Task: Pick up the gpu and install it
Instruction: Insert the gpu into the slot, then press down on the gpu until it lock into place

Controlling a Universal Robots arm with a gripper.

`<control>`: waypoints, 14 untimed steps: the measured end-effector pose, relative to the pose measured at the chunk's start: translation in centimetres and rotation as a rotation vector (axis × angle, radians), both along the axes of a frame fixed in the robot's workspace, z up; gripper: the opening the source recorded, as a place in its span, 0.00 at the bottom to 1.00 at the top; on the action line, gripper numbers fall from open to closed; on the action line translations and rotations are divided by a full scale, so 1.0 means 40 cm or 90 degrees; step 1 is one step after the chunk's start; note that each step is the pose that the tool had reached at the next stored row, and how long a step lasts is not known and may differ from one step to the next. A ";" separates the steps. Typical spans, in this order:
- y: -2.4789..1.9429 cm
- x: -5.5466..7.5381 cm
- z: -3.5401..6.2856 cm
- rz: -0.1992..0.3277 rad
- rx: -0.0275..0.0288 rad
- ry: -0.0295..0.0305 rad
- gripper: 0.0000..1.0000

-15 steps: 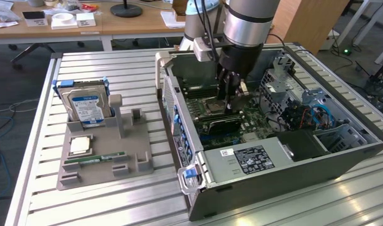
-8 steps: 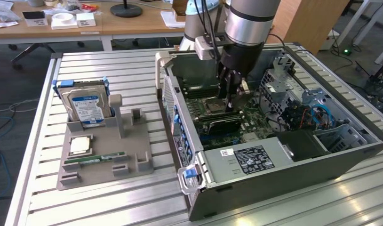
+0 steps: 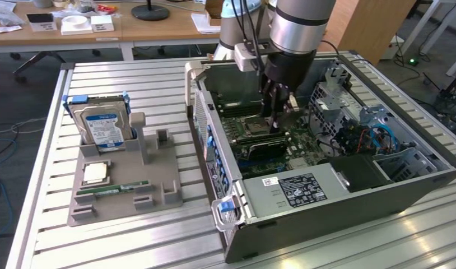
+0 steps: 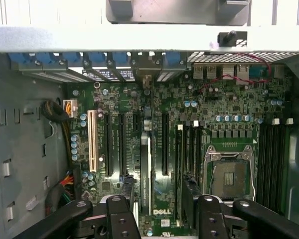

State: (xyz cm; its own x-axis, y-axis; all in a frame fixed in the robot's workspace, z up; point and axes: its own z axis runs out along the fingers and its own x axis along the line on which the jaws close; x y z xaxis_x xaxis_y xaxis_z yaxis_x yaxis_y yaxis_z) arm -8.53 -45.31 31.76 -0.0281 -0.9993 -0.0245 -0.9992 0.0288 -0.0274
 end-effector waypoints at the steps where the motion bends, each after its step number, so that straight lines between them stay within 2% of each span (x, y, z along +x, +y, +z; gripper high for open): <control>1: 0.000 0.003 0.000 0.000 0.0000 0.0000 0.51; 14: 0.000 0.007 0.000 0.000 0.0000 0.0000 0.51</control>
State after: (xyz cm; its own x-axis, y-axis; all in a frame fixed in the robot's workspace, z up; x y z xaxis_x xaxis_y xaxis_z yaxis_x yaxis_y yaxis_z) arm -8.24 -45.31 31.76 -0.0281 -0.9993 -0.0244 -0.9992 0.0288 -0.0274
